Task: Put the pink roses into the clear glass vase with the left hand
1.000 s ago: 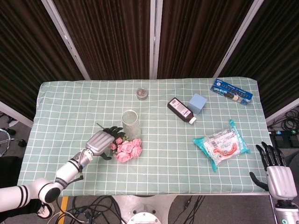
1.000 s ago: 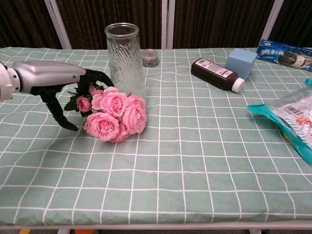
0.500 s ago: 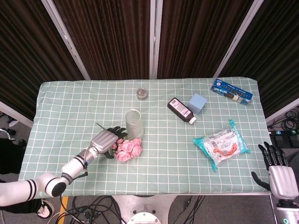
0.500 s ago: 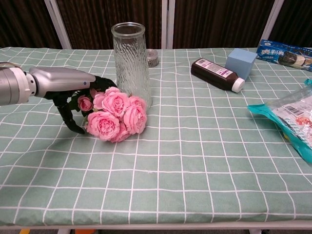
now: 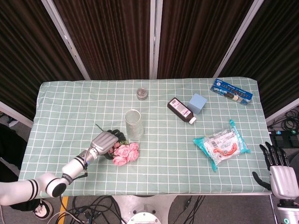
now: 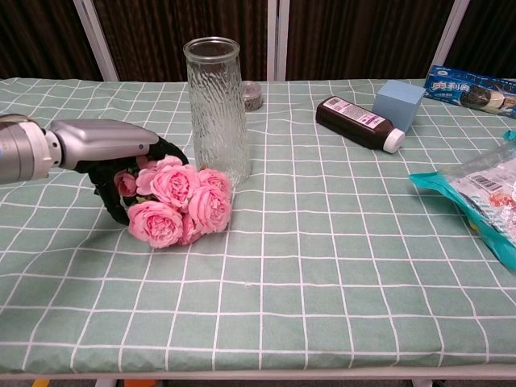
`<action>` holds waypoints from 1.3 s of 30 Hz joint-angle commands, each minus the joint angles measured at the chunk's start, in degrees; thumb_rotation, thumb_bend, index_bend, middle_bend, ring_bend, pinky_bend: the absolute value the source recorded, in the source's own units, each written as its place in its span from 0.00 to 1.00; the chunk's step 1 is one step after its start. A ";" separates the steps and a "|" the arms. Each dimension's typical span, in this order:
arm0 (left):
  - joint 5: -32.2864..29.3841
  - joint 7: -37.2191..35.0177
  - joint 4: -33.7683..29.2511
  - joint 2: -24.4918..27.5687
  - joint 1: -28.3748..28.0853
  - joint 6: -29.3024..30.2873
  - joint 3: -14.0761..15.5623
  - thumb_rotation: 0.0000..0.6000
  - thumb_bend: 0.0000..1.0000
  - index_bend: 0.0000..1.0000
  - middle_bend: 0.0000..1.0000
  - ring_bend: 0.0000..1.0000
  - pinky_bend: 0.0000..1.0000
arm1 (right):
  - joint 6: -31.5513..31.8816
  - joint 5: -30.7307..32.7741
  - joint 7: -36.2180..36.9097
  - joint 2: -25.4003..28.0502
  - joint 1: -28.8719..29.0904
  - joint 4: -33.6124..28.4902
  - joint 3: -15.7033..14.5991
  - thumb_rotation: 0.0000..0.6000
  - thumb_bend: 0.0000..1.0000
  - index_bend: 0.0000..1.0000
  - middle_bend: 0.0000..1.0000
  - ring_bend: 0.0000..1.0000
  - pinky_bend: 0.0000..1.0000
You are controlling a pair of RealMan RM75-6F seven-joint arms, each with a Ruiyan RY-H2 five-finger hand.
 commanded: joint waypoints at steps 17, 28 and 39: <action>10.30 -6.48 2.25 0.04 3.76 10.49 2.30 1.00 0.22 0.60 0.59 0.51 0.62 | 0.53 -0.12 -0.18 0.66 -0.22 -1.08 0.18 1.00 0.17 0.01 0.01 0.00 0.00; 10.31 -7.60 -10.26 17.94 11.34 23.58 0.63 1.00 0.22 0.60 0.59 0.51 0.62 | 1.90 -1.30 0.32 1.63 -0.44 -2.27 0.29 1.00 0.17 0.01 0.01 0.00 0.00; 8.36 -6.04 -11.98 19.76 17.05 52.56 -14.62 1.00 0.22 0.60 0.59 0.51 0.63 | 1.43 -1.97 1.04 0.70 -0.14 -1.57 -0.10 1.00 0.17 0.01 0.01 0.00 0.00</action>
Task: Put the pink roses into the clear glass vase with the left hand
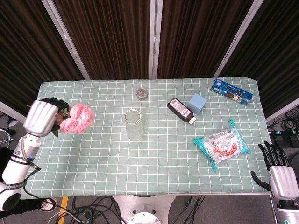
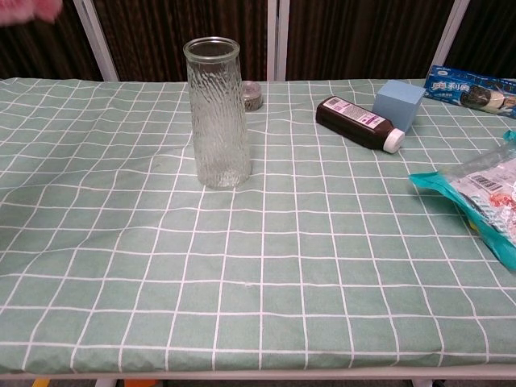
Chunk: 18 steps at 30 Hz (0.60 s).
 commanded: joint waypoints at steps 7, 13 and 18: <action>-2.78 -17.82 -3.20 -13.63 0.86 23.04 -18.47 1.00 0.22 0.60 0.59 0.52 0.64 | -0.76 0.61 0.28 -0.61 0.16 0.83 -0.01 1.00 0.17 0.01 0.01 0.00 0.00; -13.10 -26.08 -13.39 -18.62 -1.19 18.92 -24.33 1.00 0.22 0.59 0.59 0.52 0.63 | -1.01 1.06 0.41 -0.79 0.13 0.95 0.05 1.00 0.17 0.01 0.01 0.00 0.00; -22.68 -30.99 -18.56 -21.80 -2.47 13.52 -28.06 1.00 0.22 0.59 0.59 0.52 0.63 | -1.53 1.60 0.71 -0.91 0.09 1.26 -0.03 1.00 0.17 0.01 0.01 0.00 0.00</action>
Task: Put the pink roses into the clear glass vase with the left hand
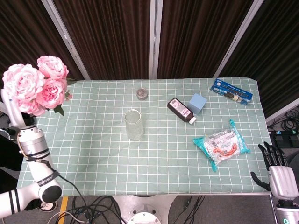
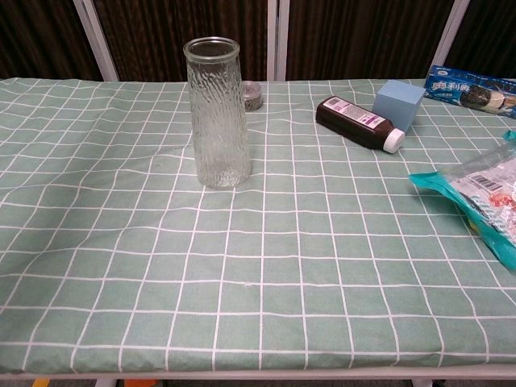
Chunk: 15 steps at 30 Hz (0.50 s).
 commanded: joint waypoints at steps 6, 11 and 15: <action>-14.09 -6.09 -4.96 -7.75 -4.65 -9.40 -6.50 1.00 0.22 0.59 0.59 0.52 0.63 | -0.72 0.59 0.86 -0.48 0.01 0.78 -0.12 1.00 0.17 0.01 0.01 0.00 0.00; -15.77 -5.57 -3.30 -11.33 -7.16 -11.53 -6.48 1.00 0.22 0.59 0.59 0.52 0.63 | -1.19 1.11 1.53 -0.67 0.07 1.43 -0.03 1.00 0.17 0.01 0.01 0.00 0.00; -16.81 -5.60 -1.88 -14.40 -8.61 -13.16 -5.81 1.00 0.22 0.59 0.59 0.52 0.63 | -1.33 1.30 2.04 -0.84 0.06 1.90 -0.01 1.00 0.17 0.01 0.01 0.00 0.00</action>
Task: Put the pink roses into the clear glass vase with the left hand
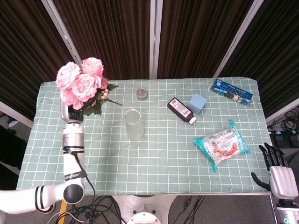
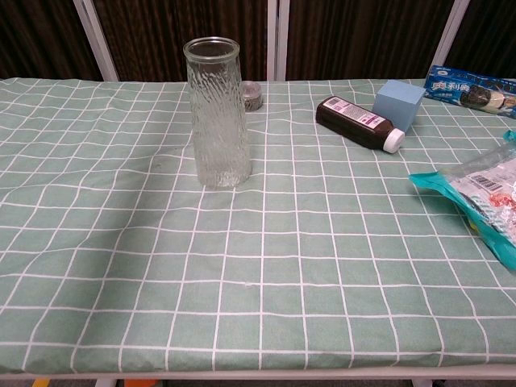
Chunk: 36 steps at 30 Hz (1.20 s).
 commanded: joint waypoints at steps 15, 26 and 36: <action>2.98 -0.05 11.32 -9.91 -0.52 -5.40 8.85 1.00 0.22 0.57 0.57 0.49 0.61 | -0.51 0.69 1.56 -0.09 0.01 1.58 0.18 1.00 0.17 0.01 0.01 0.00 0.00; 9.04 -1.97 12.79 -5.24 1.40 -14.02 13.10 1.00 0.13 0.01 0.00 0.00 0.07 | -0.75 0.62 1.42 -0.44 0.10 1.66 0.09 1.00 0.17 0.01 0.01 0.00 0.00; 9.44 -6.16 8.56 2.28 8.63 -12.64 11.58 1.00 0.11 0.01 0.00 0.00 0.04 | -0.48 0.60 1.96 -0.48 0.05 2.07 0.23 1.00 0.17 0.01 0.01 0.00 0.00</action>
